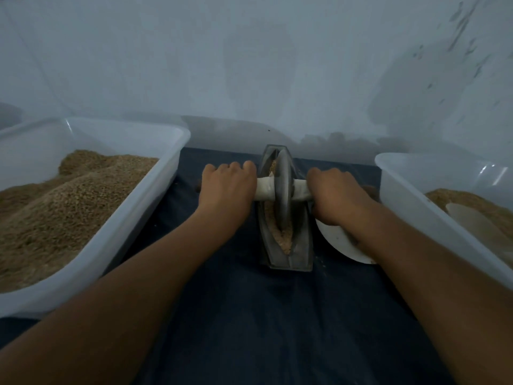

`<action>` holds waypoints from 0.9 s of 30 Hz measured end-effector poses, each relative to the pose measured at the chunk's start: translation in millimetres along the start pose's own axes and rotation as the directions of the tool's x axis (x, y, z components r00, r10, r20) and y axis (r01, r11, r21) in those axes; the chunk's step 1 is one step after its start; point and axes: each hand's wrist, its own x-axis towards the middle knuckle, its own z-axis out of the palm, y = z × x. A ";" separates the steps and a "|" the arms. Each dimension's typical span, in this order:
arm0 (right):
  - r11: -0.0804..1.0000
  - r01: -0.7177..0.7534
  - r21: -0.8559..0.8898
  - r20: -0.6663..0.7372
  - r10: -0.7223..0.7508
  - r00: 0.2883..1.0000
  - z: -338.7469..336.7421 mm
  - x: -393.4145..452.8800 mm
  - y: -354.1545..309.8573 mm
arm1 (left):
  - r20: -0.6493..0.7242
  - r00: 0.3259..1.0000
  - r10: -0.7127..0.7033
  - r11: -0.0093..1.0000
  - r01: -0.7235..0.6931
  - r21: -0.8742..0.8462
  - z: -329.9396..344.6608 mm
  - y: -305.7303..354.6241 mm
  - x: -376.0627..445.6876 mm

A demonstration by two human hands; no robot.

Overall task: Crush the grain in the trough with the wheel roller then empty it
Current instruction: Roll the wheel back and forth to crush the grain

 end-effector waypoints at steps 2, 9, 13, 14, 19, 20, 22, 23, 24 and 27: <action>1.000 -0.009 0.007 0.048 0.009 0.999 0.4 13.7 3.2 | 0.014 1.000 -0.005 1.000 0.005 0.004 5.7 0.3 15.1; 1.000 -0.016 -0.023 0.220 0.020 0.975 -6.1 71.8 9.7 | 0.058 0.998 -0.021 1.000 0.020 0.015 23.8 -3.2 59.8; 1.000 -0.019 -0.014 0.321 0.023 0.947 -8.7 88.8 12.7 | 0.012 1.000 -0.022 1.000 0.022 0.010 28.5 -2.6 70.0; 1.000 -0.025 -0.009 0.322 0.027 0.946 -8.2 90.4 13.4 | 0.001 1.000 -0.021 1.000 0.021 0.016 29.7 -2.2 71.0; 0.999 -0.040 0.026 0.233 0.033 0.972 -4.5 81.8 11.5 | -0.015 0.999 -0.036 0.999 0.036 0.032 28.5 -1.9 62.5; 0.999 -0.040 0.028 0.213 0.033 0.977 -4.6 78.6 10.8 | -0.014 0.999 -0.044 0.999 0.044 0.028 28.5 -1.7 59.3; 1.000 -0.028 0.011 0.179 0.025 0.983 -6.4 69.0 9.4 | -0.013 0.999 -0.048 0.999 0.048 0.014 25.9 -1.1 50.5; 1.000 -0.019 0.002 0.167 0.018 0.986 -7.2 63.9 8.6 | -0.011 0.999 -0.045 0.999 0.046 0.014 23.9 -0.5 45.8; 1.000 -0.012 -0.006 0.161 0.013 0.987 -7.8 58.7 7.6 | -0.011 0.999 -0.042 0.999 0.042 0.016 21.5 0.2 41.7; 1.000 -0.015 -0.004 0.188 0.015 0.982 -10.3 39.0 5.4 | -0.017 0.999 -0.031 0.999 0.032 0.030 10.7 4.1 30.4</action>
